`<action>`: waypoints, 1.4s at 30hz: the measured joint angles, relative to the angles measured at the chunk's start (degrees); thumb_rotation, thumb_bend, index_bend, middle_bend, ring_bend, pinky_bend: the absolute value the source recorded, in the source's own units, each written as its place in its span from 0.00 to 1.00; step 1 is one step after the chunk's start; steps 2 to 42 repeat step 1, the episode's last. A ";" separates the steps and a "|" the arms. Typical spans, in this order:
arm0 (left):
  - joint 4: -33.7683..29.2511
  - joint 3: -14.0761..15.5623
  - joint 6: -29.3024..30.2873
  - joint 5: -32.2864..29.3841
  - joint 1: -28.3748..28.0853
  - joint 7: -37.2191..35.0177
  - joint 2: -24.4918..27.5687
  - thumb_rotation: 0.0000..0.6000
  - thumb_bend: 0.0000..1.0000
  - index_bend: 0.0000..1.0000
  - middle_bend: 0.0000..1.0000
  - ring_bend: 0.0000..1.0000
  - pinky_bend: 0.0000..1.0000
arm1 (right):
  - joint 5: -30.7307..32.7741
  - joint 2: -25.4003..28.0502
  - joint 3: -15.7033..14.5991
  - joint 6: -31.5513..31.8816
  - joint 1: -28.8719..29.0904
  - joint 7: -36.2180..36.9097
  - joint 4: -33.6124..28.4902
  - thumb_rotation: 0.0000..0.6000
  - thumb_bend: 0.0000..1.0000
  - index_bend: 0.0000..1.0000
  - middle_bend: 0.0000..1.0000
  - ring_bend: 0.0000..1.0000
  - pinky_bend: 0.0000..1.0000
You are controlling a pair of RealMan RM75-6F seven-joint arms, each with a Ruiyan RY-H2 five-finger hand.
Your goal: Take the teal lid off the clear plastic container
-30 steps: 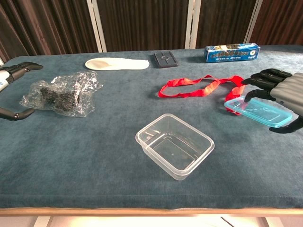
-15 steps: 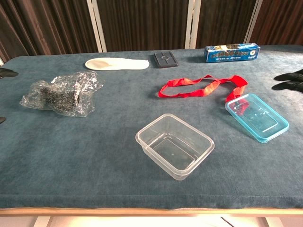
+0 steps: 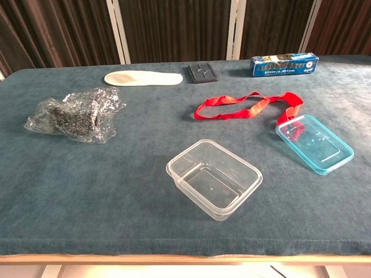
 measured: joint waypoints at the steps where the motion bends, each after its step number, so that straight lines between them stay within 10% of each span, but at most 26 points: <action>1: 0.39 0.04 0.37 0.68 0.15 -0.85 -0.05 1.00 0.33 0.00 0.00 0.00 0.00 | 0.15 0.03 0.17 -0.63 0.03 -0.04 -0.03 1.00 0.10 0.00 0.00 0.00 0.00; 42: 0.39 0.04 0.37 0.68 0.15 -0.85 -0.05 1.00 0.33 0.00 0.00 0.00 0.00 | 0.15 0.03 0.17 -0.63 0.03 -0.04 -0.03 1.00 0.10 0.00 0.00 0.00 0.00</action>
